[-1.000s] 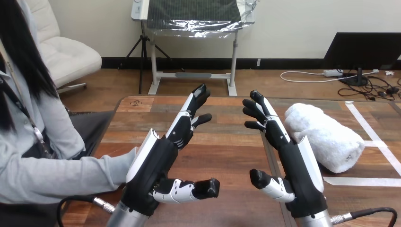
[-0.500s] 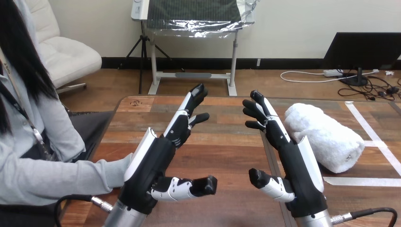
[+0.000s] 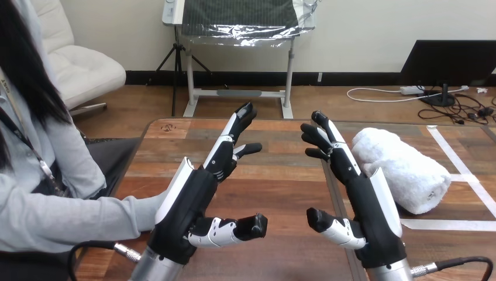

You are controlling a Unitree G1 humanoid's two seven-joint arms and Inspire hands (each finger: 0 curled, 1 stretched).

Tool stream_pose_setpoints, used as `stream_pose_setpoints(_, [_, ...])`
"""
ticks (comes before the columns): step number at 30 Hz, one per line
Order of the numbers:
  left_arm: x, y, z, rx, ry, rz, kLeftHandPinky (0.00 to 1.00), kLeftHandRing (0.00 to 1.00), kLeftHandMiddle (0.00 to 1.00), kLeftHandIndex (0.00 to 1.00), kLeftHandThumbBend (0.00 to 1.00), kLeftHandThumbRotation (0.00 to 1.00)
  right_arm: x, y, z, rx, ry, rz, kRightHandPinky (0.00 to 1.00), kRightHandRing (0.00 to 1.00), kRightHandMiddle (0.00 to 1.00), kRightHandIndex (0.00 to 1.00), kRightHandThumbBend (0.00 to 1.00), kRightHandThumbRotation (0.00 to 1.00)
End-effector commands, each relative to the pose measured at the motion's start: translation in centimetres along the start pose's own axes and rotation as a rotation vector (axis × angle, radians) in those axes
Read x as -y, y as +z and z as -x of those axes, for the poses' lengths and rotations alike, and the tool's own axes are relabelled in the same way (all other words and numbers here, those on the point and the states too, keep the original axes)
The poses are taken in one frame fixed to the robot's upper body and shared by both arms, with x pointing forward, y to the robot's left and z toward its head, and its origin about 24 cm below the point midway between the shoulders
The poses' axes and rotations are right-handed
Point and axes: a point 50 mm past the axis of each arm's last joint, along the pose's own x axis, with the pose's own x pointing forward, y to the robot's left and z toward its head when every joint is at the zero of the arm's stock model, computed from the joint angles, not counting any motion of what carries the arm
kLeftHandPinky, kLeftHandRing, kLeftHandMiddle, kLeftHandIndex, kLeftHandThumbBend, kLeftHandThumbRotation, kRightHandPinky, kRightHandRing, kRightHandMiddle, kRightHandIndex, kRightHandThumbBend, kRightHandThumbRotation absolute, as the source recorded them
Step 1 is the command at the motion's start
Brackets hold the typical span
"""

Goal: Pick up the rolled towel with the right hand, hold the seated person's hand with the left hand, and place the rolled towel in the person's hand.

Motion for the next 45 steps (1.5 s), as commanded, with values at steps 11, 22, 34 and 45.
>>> stream_pose_setpoints(11, [-0.7,1.3,-2.1,0.106,0.032,-0.030,0.93,1.00,1.00,1.00,1.00,0.69,2.9,1.1,-3.4,0.090,-0.030,0.041,0.85,0.90,0.93,0.96,1.00,0.83])
stream_pose_setpoints(22, [-0.6,1.3,-2.0,0.101,0.033,-0.015,0.93,1.00,1.00,1.00,1.00,0.71,5.7,1.0,-5.3,0.057,-0.066,0.135,0.85,0.92,0.94,0.96,1.00,0.76])
stream_pose_setpoints(34, [-0.8,1.4,-1.9,0.104,0.035,-0.015,0.94,1.00,1.00,1.00,1.00,0.71,8.7,1.1,-7.9,0.008,-0.123,0.241,0.88,0.93,0.93,0.96,1.00,0.72])
stream_pose_setpoints(45, [-0.7,1.4,-1.9,0.114,0.043,-0.006,0.94,1.00,1.00,1.00,1.00,0.71,10.9,1.2,-9.7,-0.052,-0.164,0.280,0.90,0.95,0.95,0.97,1.00,0.67])
